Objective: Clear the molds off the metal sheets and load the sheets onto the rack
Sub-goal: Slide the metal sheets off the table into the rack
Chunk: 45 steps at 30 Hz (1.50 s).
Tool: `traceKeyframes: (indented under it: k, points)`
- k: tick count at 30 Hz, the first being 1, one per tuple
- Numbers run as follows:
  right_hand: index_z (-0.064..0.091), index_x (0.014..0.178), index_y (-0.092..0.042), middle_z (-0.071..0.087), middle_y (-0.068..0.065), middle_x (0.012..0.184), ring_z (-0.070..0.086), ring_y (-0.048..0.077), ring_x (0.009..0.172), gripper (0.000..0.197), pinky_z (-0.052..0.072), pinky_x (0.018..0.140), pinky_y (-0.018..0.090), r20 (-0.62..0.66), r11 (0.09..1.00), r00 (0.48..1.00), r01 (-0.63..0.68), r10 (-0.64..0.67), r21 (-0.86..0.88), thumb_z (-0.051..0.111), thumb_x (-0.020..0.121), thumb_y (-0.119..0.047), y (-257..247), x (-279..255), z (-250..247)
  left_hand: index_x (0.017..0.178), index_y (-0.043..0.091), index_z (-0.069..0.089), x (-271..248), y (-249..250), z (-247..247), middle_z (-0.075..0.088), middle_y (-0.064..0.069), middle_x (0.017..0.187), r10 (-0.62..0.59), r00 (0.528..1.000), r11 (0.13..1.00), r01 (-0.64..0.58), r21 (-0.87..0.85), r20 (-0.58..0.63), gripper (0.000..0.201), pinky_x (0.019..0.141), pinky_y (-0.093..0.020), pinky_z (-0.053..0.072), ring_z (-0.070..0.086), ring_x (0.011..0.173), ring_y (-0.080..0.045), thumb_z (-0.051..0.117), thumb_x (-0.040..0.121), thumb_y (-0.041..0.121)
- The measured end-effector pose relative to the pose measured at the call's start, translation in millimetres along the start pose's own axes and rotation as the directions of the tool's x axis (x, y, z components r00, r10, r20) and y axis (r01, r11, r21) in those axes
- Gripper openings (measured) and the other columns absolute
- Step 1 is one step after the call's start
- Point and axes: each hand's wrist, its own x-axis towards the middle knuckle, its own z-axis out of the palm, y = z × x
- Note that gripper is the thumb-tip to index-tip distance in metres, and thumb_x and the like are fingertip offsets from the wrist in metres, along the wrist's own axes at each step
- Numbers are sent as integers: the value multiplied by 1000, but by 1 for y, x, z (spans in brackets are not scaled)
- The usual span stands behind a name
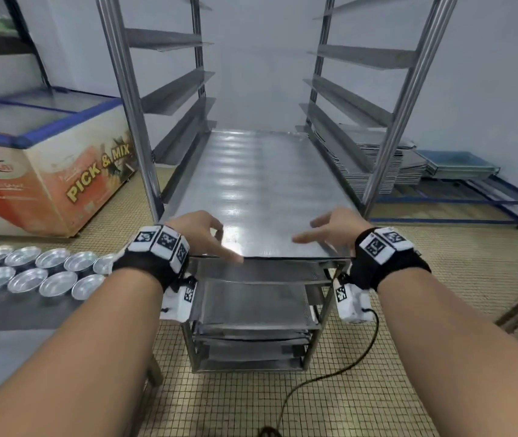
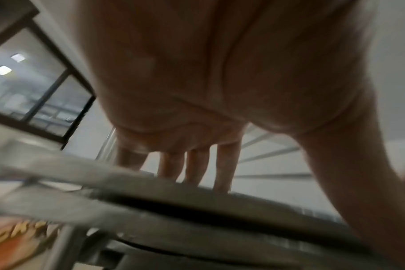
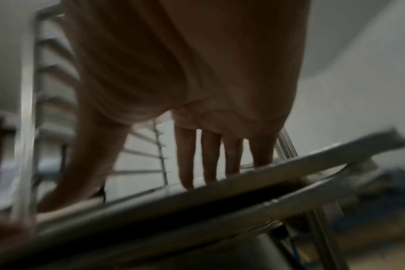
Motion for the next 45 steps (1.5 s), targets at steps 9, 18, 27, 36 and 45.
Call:
traceKeyframes:
  k: [9, 18, 27, 36, 45]
  points:
    - [39, 60, -25, 49, -7, 76, 54, 22, 80, 35, 48, 73, 36, -51, 832, 940, 271, -336, -484, 69, 65, -8, 28, 5, 44, 132, 28, 60, 5, -18, 41, 57, 8, 103, 97, 951, 995, -89, 40, -295, 63, 105, -48, 39, 52, 101, -20, 73, 72, 16]
    - [51, 90, -20, 51, -6, 97, 50, 23, 97, 21, 45, 91, 46, 3, 721, 928, 291, -373, -629, 66, 76, -20, 24, 50, 43, 134, 27, 59, 49, -15, 26, 57, -4, 130, 49, 948, 998, -54, -8, -314, 66, 108, -45, 37, 49, 126, -23, 75, 70, 16]
    - [43, 87, -23, 43, -8, 93, 50, 24, 103, 26, 44, 92, 45, 2, 724, 938, 269, -348, -635, 67, 80, -23, 4, 115, 26, 131, 33, 60, 117, -10, -1, 60, -6, 122, 44, 951, 998, -26, 64, -305, 67, 106, -46, 40, 52, 122, -26, 76, 66, 26]
    - [41, 89, -22, 45, -7, 96, 49, 26, 109, 24, 42, 97, 47, 3, 737, 938, 274, -347, -618, 63, 81, -19, -4, 162, 17, 127, 39, 61, 169, -12, -16, 58, -10, 128, 46, 949, 995, -18, 94, -312, 65, 91, -33, 44, 56, 112, -28, 76, 64, 27]
    - [51, 125, -16, 52, -3, 122, 44, 28, 125, 40, 38, 103, 54, -50, 700, 925, 248, -376, -669, 61, 87, -24, 1, 176, 25, 137, 34, 53, 178, -15, -15, 56, 1, 126, 90, 931, 987, -38, 154, -353, 68, 95, -34, 44, 55, 113, -24, 72, 72, 27]
